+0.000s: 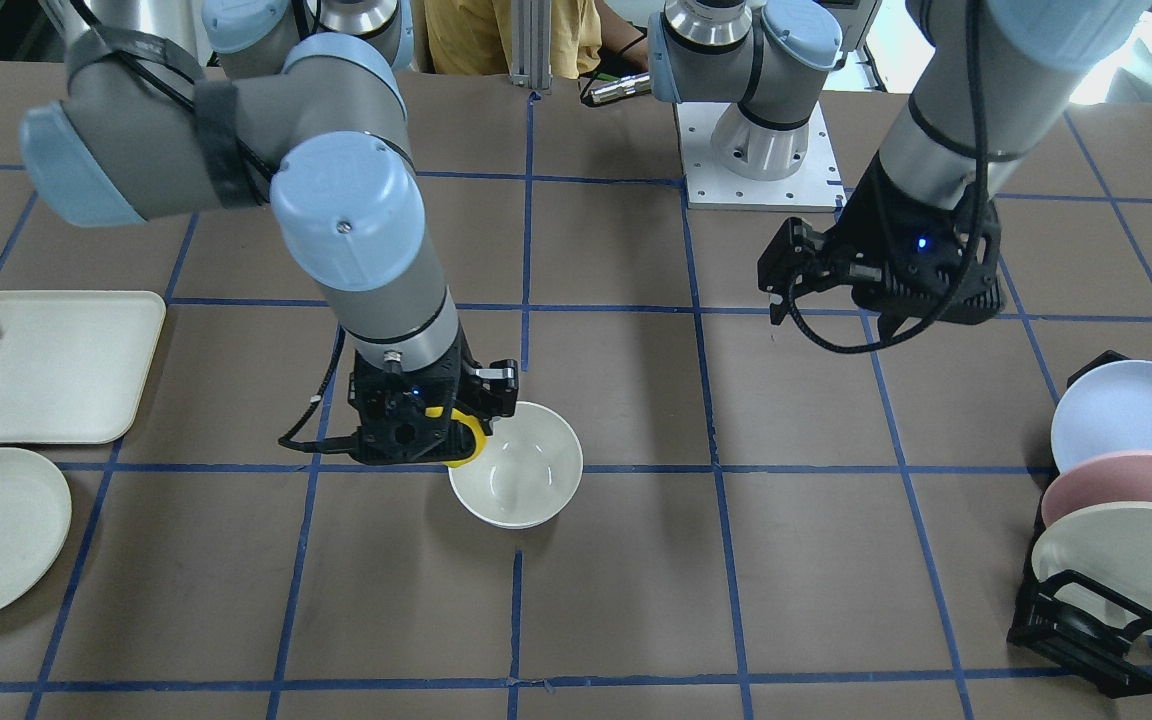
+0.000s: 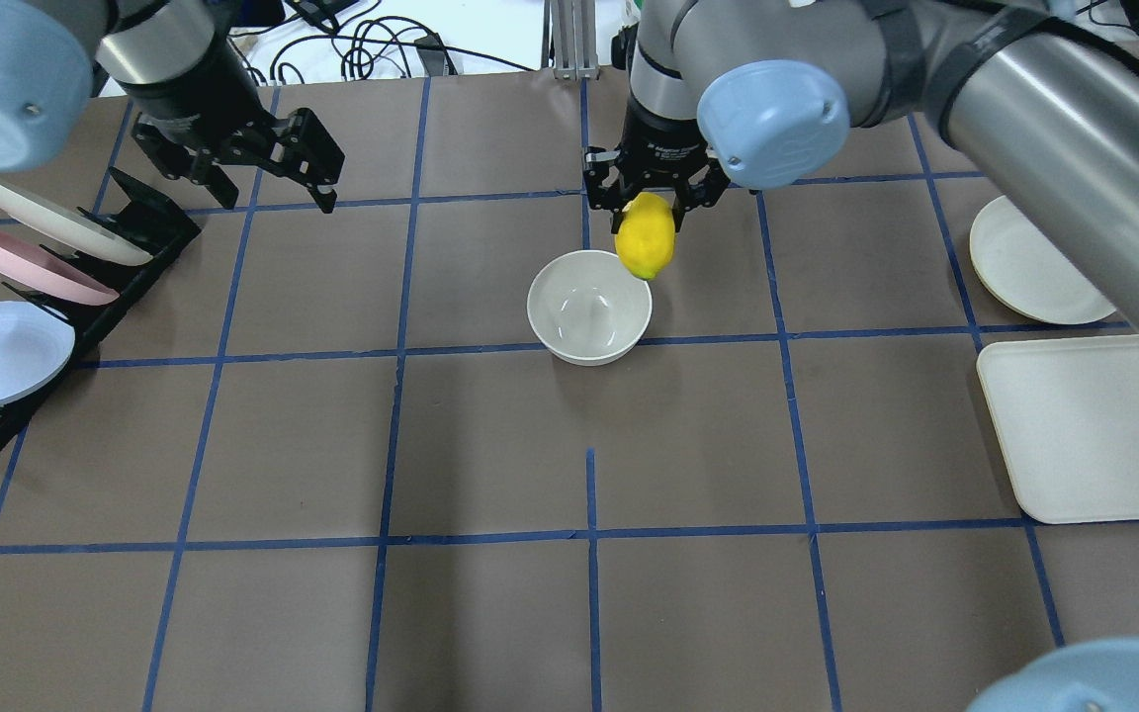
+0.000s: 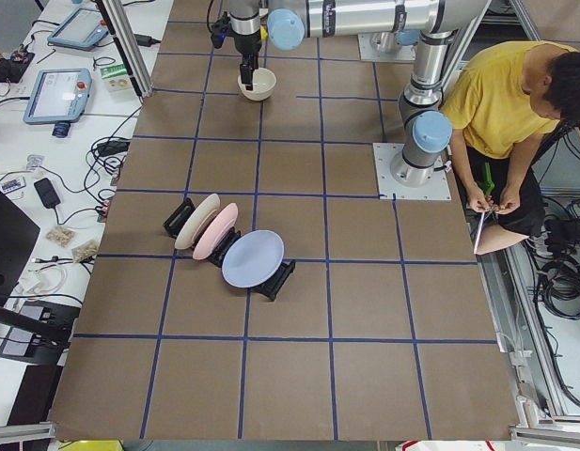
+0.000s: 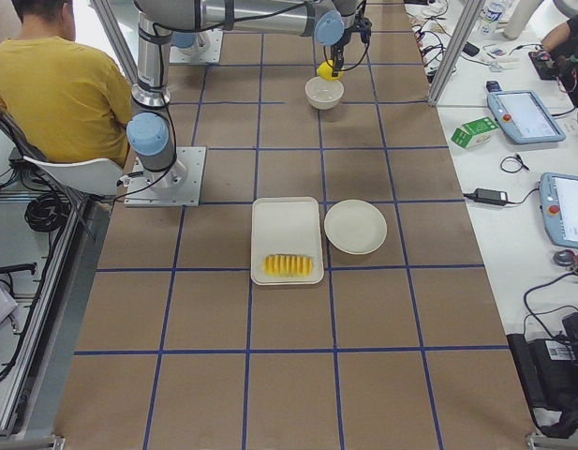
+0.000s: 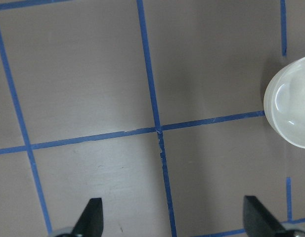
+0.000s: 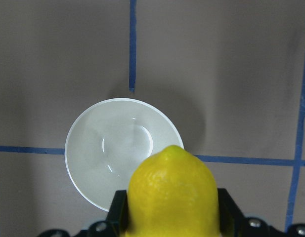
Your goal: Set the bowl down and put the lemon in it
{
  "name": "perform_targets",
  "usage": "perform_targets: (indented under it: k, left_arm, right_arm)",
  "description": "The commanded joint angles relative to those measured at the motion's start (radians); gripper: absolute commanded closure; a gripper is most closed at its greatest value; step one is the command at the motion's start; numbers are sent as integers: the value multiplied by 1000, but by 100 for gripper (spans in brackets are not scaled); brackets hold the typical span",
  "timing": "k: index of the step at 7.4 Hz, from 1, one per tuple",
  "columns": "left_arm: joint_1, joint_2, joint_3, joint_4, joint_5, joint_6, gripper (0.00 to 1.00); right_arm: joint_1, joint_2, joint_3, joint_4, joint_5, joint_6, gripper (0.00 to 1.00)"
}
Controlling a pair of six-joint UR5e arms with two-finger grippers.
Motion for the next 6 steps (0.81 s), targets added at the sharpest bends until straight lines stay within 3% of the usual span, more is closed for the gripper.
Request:
perform_targets:
  k: [1, 2, 6]
  left_arm:
    - [-1, 55, -76, 5, -12, 0, 0]
    - [-1, 51, -81, 12, -44, -12, 0]
    - [-1, 55, -39, -73, -41, -14, 0]
  right_arm:
    - [53, 91, 2, -56, 41, -1, 100]
    - [60, 125, 3, -145, 116, 19, 100]
    - [61, 132, 58, -162, 67, 22, 100]
